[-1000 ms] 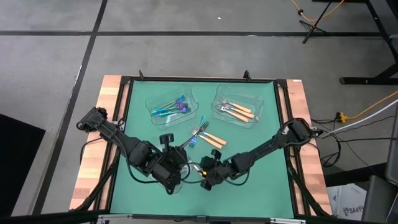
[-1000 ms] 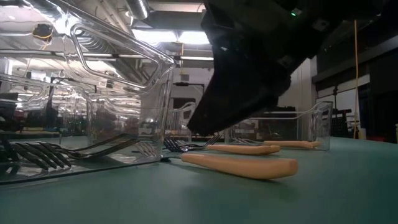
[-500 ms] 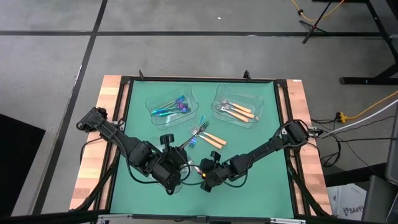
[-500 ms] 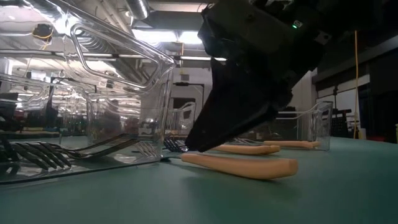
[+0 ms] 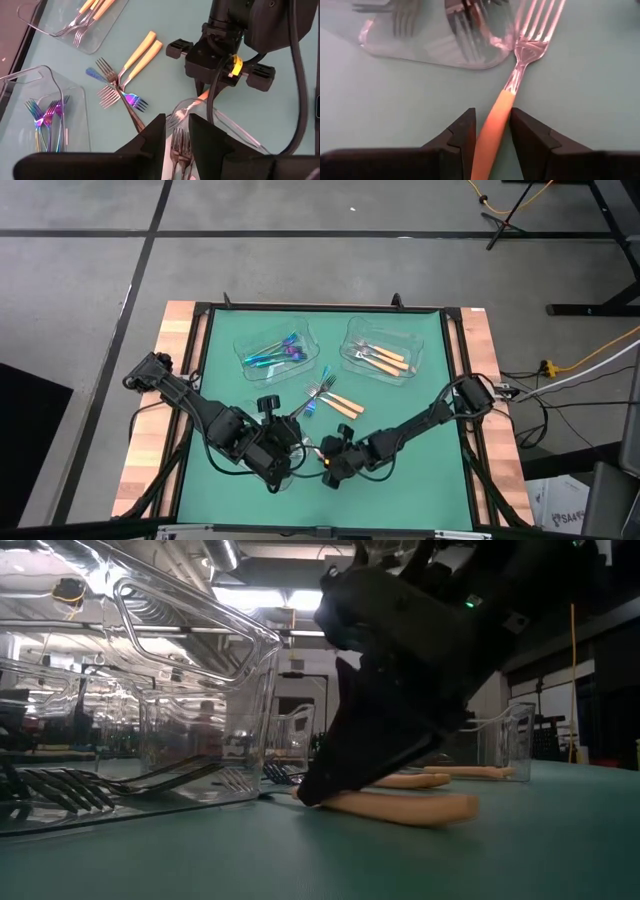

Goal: Sort silverware by color (type)
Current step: Put the yellow fork into the top right transparent bin

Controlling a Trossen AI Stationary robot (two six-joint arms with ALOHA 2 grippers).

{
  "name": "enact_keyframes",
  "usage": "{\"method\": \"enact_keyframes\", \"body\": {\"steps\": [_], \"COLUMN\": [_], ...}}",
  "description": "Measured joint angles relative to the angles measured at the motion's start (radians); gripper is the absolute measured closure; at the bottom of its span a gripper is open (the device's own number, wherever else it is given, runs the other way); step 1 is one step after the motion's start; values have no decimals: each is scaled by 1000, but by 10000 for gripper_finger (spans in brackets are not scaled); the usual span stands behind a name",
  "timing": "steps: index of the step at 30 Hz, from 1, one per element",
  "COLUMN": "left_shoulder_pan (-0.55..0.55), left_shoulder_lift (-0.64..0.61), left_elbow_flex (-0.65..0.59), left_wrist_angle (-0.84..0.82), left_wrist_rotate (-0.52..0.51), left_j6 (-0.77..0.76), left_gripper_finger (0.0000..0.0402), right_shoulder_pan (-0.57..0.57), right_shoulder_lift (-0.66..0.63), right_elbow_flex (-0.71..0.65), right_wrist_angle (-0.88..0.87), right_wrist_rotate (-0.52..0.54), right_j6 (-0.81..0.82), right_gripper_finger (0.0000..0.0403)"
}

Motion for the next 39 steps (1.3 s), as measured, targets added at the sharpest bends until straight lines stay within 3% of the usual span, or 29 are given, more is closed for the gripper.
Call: {"method": "enact_keyframes", "body": {"steps": [15,27,34,39], "left_shoulder_pan": [0,0,0,0], "left_shoulder_lift": [0,0,0,0], "left_elbow_flex": [0,0,0,0], "left_wrist_angle": [1,1,1,1], "left_wrist_rotate": [-1,-1,-1,-1], "left_j6": [0,0,0,0], "left_gripper_finger": [324,324,324,324], "right_shoulder_pan": [-27,-34,-35,-34], "right_shoulder_lift": [3,2,2,2], "right_elbow_flex": [5,3,2,2], "right_wrist_angle": [-91,-129,-128,-128], "right_wrist_rotate": [32,53,52,51], "right_j6": [32,14,17,29], "right_gripper_finger": [286,387,373,384]}}
